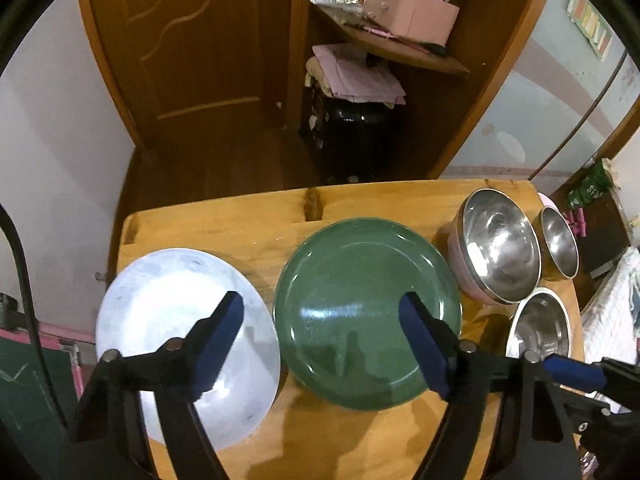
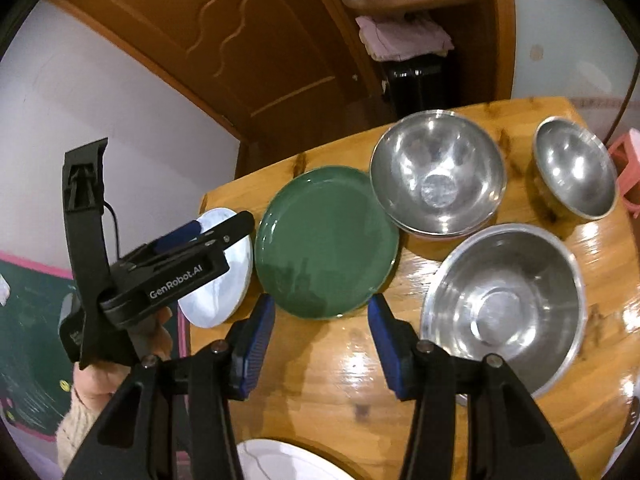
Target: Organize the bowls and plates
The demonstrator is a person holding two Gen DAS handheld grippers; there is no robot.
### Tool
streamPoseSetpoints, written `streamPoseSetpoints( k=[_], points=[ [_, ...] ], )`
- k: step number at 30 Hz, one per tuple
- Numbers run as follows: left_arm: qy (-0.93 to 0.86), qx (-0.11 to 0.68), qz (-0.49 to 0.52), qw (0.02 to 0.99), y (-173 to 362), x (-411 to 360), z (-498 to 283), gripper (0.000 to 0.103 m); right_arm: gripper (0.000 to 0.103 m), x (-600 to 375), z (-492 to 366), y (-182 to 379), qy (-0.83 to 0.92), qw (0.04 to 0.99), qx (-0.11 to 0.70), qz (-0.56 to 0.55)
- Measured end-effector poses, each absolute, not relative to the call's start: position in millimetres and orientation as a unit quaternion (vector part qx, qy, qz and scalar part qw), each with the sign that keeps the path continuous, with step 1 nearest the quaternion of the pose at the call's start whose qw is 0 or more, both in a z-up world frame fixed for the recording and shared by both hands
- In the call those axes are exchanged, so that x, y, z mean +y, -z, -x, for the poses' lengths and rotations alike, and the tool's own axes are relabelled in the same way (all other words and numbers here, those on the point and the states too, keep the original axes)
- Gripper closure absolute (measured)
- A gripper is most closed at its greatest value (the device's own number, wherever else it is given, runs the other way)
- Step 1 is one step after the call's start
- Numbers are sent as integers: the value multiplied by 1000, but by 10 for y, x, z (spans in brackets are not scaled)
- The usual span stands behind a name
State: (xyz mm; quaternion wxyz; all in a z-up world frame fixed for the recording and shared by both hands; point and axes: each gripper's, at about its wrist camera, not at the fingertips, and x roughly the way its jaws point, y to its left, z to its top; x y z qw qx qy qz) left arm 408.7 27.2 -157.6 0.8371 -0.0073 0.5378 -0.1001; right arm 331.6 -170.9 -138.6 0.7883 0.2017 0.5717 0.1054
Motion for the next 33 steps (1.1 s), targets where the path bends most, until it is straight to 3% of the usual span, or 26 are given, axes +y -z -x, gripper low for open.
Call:
streamPoseSetpoints(
  k=[5,9,20,33],
  points=[
    [112,549,13,828,1735,286,-4231,29,54,-1711,-3439,1590,-110,771,588,-220],
    [123,559,16,820,1841,279,-4298,39,54,-1725,-3519,1734,-101,765,598,-217],
    [129,579,23,805,2039,289,-4470,47,54,-1758,-3742,1925,-89,754,611,-223],
    [132,596,9,792,2283,283,-4656,48,55,-1758,-3828,2160,-72,746,628,-208]
  ],
)
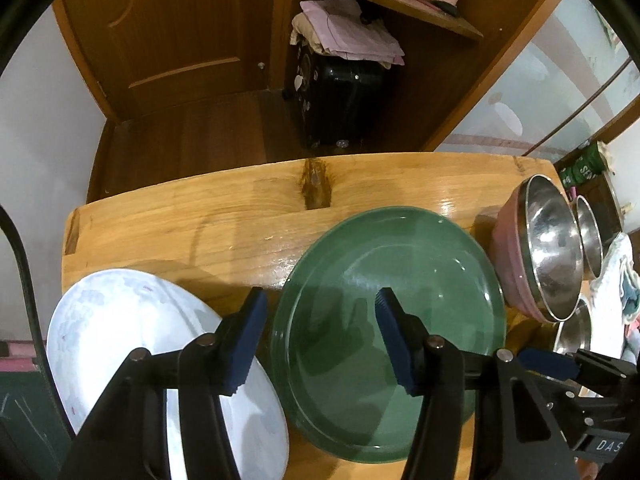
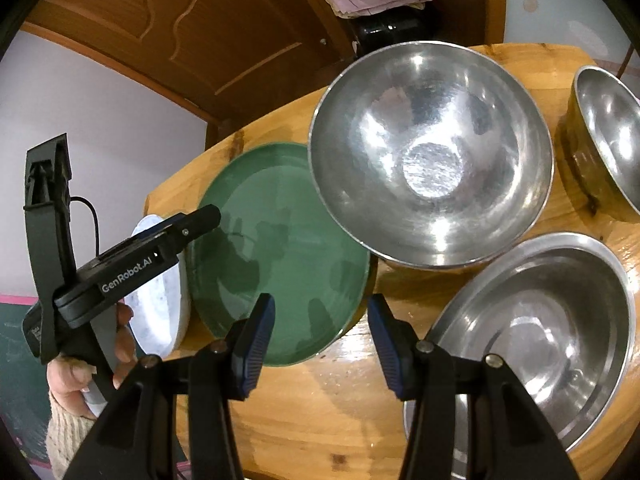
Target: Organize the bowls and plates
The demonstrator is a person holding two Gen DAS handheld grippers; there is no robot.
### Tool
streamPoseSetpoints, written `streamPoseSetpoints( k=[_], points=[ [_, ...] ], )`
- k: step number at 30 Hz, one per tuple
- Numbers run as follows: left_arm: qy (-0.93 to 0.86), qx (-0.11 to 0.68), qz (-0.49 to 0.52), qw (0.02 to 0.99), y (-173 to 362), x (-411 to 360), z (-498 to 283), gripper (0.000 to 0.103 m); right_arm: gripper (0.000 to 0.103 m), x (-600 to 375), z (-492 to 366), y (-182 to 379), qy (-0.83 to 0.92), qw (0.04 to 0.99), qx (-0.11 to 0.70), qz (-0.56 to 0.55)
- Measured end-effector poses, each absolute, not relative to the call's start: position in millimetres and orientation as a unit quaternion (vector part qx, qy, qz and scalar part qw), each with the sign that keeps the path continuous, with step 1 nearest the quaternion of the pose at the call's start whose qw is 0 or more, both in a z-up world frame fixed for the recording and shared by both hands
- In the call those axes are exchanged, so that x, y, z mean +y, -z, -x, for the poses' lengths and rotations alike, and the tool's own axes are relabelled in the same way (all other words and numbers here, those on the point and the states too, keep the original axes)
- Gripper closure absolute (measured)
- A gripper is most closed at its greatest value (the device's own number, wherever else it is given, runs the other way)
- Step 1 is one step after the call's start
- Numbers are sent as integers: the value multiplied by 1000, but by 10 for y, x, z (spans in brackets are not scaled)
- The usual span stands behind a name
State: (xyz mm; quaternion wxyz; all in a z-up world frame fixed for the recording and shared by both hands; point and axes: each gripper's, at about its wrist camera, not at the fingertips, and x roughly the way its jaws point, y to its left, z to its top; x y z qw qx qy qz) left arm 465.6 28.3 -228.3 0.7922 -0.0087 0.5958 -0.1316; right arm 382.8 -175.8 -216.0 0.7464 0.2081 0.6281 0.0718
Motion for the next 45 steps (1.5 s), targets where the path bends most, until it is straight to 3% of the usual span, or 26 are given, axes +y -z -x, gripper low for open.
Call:
streamPoseSetpoints(
  k=[5,9,14,21,37,45],
  points=[
    [127,599,2,790,2330,277,-4708,49,62,-1759,-3858,2253,-74,742,633,-208],
    [127,606,-3,785,2356,267,-4747,56,69,-1762,-3862,2300,-74,739,637,-208],
    [132,610,-10,781,2348,271,-4763,56,69,-1737,-3849,2320,-74,743,634,-199],
    [138,619,-25,773,2348,228,-4795,67,80,-1723,-3874,2350,-68,743,637,-192],
    [149,637,-55,754,2379,149,-4695,72,85,-1744,-3855,2316,-64,749,642,-153],
    [145,636,-57,756,2349,180,-4652,85,101,-1708,-3856,2323,-50,757,642,-114]
  ],
)
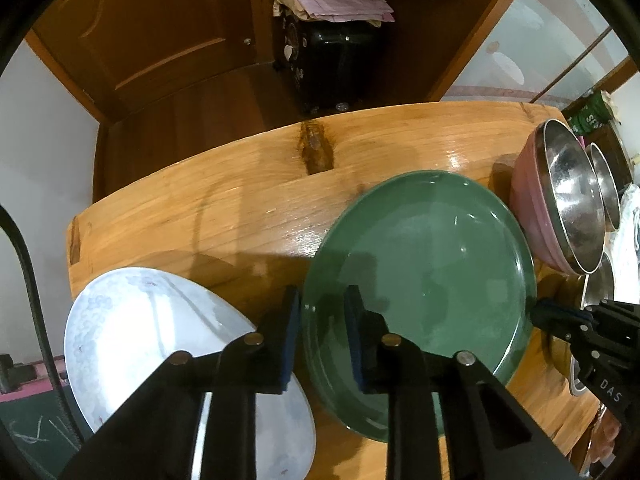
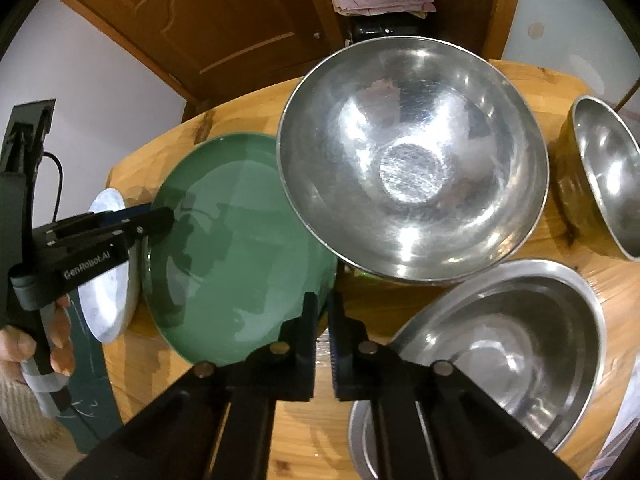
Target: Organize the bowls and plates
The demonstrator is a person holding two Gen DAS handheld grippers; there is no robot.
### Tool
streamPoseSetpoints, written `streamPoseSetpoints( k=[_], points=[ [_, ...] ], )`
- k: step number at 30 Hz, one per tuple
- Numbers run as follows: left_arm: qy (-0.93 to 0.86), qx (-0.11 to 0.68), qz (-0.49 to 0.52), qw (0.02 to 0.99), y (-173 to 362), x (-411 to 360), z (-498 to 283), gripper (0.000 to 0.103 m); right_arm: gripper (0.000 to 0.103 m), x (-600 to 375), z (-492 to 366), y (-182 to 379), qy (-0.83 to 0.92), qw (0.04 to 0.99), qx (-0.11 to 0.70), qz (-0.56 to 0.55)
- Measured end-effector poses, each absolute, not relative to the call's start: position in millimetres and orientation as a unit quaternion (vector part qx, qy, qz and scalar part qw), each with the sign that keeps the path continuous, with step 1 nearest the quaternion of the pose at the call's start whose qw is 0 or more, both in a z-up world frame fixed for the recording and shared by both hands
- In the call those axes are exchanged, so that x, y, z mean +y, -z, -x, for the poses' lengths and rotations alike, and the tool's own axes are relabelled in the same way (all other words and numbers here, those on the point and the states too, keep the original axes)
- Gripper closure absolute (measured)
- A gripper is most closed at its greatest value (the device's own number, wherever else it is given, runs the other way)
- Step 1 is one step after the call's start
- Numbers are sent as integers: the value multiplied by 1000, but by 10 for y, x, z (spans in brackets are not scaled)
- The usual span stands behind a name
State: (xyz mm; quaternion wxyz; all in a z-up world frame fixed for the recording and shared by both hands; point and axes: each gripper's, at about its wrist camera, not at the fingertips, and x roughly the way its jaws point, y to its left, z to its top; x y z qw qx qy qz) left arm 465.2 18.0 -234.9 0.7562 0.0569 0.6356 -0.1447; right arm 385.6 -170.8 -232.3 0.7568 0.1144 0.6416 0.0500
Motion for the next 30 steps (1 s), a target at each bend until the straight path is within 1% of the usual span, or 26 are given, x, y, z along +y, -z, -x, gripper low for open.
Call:
streamPoseSetpoints(
  k=[3,4,9,15,19,21,24,30],
  points=[
    [159,637,-40,753,2311,172,-4623,96,103,-1714,-3862,2305,-70,757,636,-136],
    [168,635,-38,753,2290,158,-4605,96,103,-1721,-3868,2295,-79,753,637,-147],
    [162,634,-64,754,2264,39,-4590,96,103,-1616,-3886,2253,-76,757,636,-129],
    [149,639,-65,752,2267,61,-4614,88,103,-1732,-3918,2261,-48,747,653,-115],
    [144,642,-65,750,2264,106,-4612,84,103,-1876,-3959,2252,-37,744,656,-120],
    [142,643,-69,750,2264,108,-4612,84,103,-1920,-3971,2252,-39,741,659,-125],
    [135,643,-75,751,2256,100,-4612,77,103,-1919,-3999,2255,-38,739,661,-125],
    [138,645,-76,748,2263,127,-4629,71,102,-1906,-4057,2254,-33,735,668,-114]
  ],
)
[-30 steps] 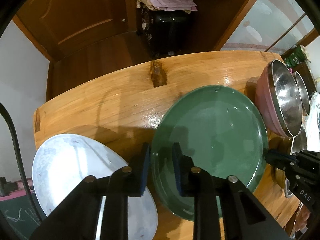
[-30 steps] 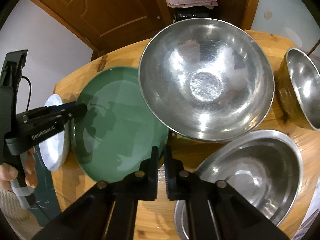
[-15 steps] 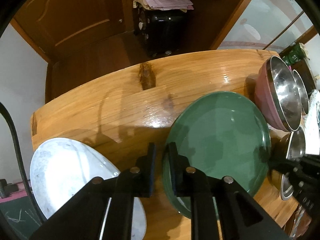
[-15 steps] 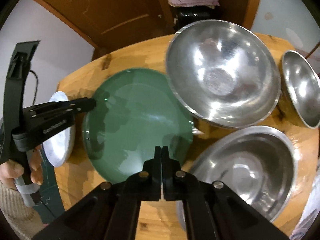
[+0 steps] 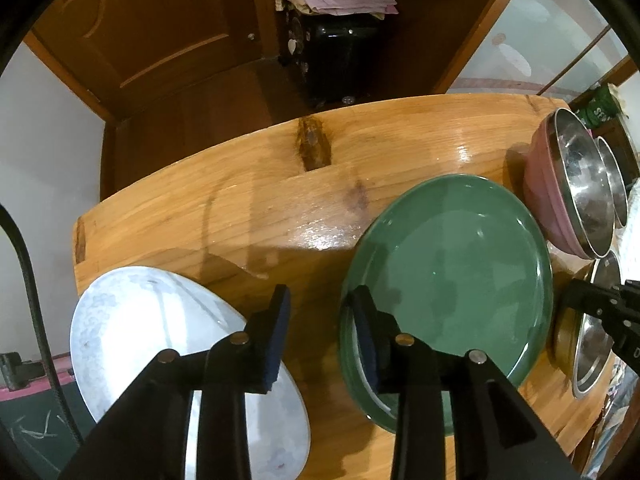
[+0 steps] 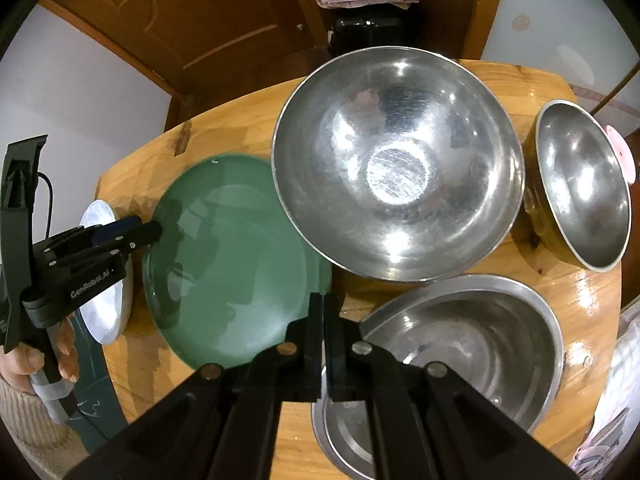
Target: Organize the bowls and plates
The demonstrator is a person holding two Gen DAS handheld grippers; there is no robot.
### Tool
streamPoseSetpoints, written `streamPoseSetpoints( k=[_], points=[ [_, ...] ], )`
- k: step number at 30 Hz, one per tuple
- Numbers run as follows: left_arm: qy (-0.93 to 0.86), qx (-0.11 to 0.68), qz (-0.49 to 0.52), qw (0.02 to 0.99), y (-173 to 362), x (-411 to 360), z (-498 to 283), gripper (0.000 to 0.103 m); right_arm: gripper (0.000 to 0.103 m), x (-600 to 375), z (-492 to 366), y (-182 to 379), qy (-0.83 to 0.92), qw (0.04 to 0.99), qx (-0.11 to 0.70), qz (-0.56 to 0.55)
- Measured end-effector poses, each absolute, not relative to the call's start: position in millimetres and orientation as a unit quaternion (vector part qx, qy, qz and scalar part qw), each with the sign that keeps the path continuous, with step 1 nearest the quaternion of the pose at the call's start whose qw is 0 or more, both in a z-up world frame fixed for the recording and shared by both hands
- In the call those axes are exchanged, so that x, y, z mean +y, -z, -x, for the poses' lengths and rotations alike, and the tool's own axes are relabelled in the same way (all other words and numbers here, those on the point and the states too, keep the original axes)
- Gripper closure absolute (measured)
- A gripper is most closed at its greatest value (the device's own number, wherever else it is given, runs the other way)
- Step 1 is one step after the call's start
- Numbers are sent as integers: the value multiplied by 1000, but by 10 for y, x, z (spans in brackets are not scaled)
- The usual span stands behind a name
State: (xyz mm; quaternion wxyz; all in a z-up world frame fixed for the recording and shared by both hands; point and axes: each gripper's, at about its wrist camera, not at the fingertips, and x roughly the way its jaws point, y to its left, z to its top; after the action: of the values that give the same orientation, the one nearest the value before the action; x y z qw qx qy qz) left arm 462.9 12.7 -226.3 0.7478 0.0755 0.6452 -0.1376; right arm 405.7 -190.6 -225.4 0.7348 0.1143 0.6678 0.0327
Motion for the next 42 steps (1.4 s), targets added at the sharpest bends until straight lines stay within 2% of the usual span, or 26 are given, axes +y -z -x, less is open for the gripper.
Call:
streamPoseSetpoints(
  k=[7,11,14,24,26,28,33,36,42],
  points=[
    [151,657,-70,735,2335,85,-4662,68,93,-1916,-4141,2290,-34,730,670,-130],
    [156,660,-62,732,2343,70,-4661,64,79,-1886,-4173,2319,-29,727,675,-119],
    [158,660,-61,732,2343,65,-4658,64,78,-1883,-4167,2336,-17,726,678,-115],
    [177,665,-58,723,2369,24,-4562,64,78,-1774,-4196,2468,-31,718,685,-122],
    [183,667,-62,720,2381,-5,-4580,67,78,-1727,-4200,2472,-29,719,685,-112],
    [186,667,-68,718,2379,-41,-4567,71,80,-1692,-4206,2479,-27,721,685,-107],
    [175,667,-67,721,2393,-51,-4612,75,98,-1658,-4214,2484,-10,724,683,-93],
    [161,666,-60,726,2384,-35,-4614,82,99,-1718,-4200,2485,-12,726,680,-101],
    [153,665,-53,729,2344,-1,-4540,85,100,-1769,-4163,2486,-12,728,675,-117]
  ],
)
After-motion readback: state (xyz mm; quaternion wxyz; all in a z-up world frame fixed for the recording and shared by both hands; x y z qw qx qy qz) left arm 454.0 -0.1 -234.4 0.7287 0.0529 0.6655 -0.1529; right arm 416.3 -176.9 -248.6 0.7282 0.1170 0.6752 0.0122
